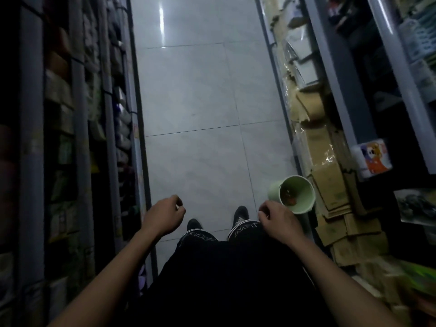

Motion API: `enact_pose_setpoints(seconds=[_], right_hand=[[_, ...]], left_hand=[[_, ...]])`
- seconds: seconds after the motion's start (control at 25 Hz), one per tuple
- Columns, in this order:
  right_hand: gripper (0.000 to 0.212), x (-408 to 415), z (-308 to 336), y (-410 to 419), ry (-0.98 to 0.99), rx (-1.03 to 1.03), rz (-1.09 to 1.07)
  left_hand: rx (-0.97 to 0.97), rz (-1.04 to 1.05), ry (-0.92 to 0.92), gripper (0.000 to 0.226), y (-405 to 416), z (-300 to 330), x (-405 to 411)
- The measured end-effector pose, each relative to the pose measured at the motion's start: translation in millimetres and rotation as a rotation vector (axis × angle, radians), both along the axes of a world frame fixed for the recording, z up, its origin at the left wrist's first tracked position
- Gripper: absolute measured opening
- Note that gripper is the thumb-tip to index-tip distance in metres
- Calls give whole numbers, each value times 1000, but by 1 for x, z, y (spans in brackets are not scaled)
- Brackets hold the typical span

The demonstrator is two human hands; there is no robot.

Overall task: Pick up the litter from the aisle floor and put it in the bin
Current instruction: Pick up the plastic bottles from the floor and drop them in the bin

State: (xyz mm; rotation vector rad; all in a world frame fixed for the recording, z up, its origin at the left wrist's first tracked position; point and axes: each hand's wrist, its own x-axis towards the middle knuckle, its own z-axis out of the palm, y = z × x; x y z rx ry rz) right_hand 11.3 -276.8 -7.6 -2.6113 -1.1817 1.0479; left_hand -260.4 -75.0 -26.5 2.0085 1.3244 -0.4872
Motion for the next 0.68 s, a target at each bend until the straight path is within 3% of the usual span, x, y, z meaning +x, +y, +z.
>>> enact_pose_setpoints(seconds=[0.4, 0.68], right_hand=[[13, 80, 2, -12, 35, -1, -2], [16, 148, -9, 54, 70, 32, 141]], left_hand=[[45, 99, 17, 27, -16, 16, 58], [-41, 323, 68, 21, -38, 11, 85]])
